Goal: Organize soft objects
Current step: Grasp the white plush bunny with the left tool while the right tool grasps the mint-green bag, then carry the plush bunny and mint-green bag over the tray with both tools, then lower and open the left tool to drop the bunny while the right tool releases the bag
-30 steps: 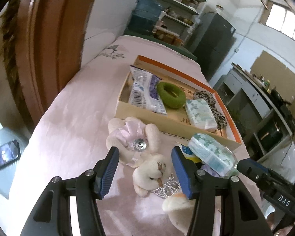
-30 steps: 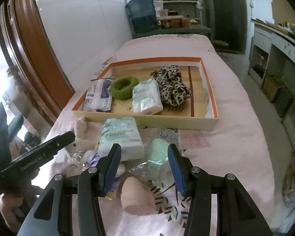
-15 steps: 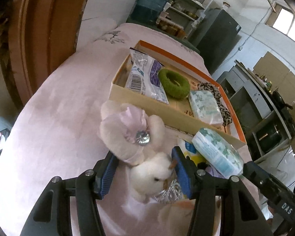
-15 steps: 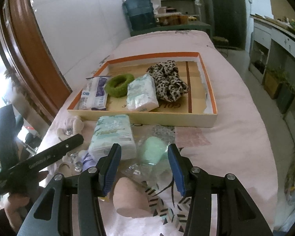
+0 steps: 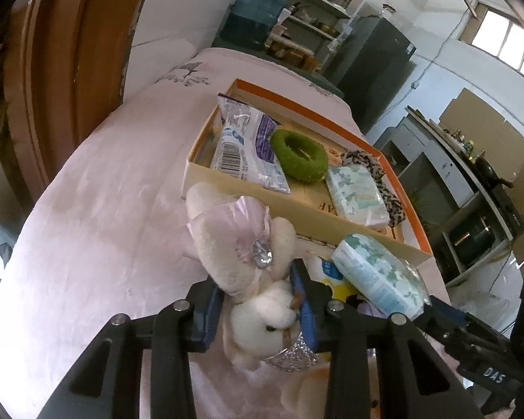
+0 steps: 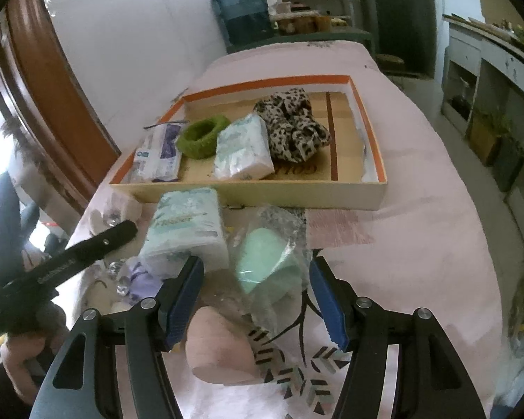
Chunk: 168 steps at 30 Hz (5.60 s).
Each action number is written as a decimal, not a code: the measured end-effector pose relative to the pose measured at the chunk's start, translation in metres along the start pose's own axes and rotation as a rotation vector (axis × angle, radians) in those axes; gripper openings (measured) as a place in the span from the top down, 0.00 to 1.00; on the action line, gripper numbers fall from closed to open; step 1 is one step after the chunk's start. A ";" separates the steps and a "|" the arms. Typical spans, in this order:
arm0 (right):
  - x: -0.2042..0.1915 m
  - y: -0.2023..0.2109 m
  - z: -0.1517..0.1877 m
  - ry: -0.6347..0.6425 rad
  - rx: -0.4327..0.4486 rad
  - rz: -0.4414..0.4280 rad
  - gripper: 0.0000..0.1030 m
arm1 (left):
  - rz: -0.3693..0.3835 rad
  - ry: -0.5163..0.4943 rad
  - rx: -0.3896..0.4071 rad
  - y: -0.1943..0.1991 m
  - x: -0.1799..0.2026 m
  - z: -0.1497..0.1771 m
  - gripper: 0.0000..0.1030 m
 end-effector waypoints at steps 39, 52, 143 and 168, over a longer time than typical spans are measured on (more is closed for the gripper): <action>0.006 0.036 -0.001 -0.015 0.094 0.025 0.69 | 0.037 -0.057 0.097 0.042 0.017 -0.005 0.64; -0.001 0.058 -0.013 0.020 0.158 0.026 0.69 | 0.046 -0.096 0.133 0.056 0.030 -0.013 0.64; 0.029 -0.034 -0.234 0.117 0.085 0.027 0.69 | 0.089 -0.176 -0.048 -0.061 0.086 -0.194 0.64; 0.053 -0.092 -0.230 0.068 -0.038 0.009 0.69 | 0.097 -0.119 -0.187 -0.122 0.076 -0.188 0.64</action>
Point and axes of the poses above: each gripper's, at about its wrist camera, not at the fingertips, and y roughly against the way its jaws point, x to its right, z to its underside, the point moved 1 cm from there along -y, roughly the way its jaws point, and after that the axes turned 10 degrees about -x, right-handed, at the moved point
